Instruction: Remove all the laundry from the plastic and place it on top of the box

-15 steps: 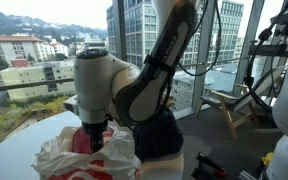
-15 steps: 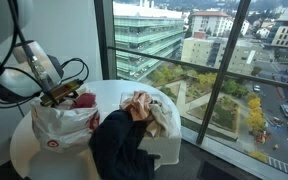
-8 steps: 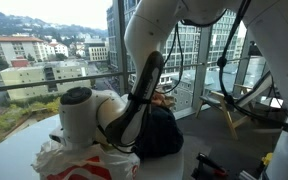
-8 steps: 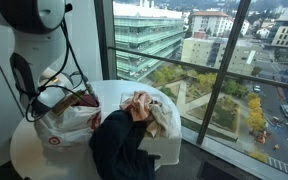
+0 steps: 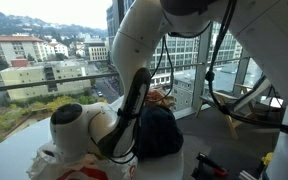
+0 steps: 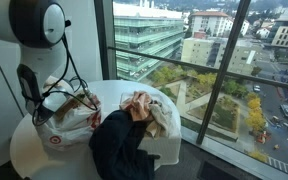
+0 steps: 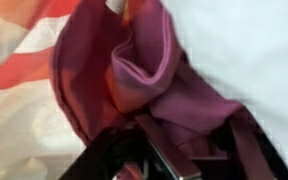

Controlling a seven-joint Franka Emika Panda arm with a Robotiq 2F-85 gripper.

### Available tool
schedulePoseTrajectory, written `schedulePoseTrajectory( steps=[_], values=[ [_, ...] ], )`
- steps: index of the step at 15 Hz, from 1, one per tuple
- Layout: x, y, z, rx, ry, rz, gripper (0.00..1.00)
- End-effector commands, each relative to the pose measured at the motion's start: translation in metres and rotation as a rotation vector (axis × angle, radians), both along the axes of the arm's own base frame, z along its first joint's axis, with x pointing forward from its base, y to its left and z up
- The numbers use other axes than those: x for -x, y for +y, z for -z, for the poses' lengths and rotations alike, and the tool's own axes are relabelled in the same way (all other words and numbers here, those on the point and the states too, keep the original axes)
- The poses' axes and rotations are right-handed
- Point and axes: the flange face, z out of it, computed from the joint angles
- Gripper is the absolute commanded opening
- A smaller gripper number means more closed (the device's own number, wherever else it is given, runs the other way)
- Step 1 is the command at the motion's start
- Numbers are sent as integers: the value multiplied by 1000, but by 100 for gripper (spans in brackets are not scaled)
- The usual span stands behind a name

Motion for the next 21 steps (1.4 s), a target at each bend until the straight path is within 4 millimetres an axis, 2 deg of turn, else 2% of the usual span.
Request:
schedulePoseTrajectory(
  steps=[1,3,6,10,16,21],
  values=[
    [5,11,-4,-3,11,6,28],
    [13,20,-15,-5,28,27,13],
    [21,35,-41,-14,21,48,7],
    [30,45,-76,-3,-27,76,11],
    [39,43,-123,46,-132,111,11],
    [30,34,-172,81,-282,157,11]
  ],
)
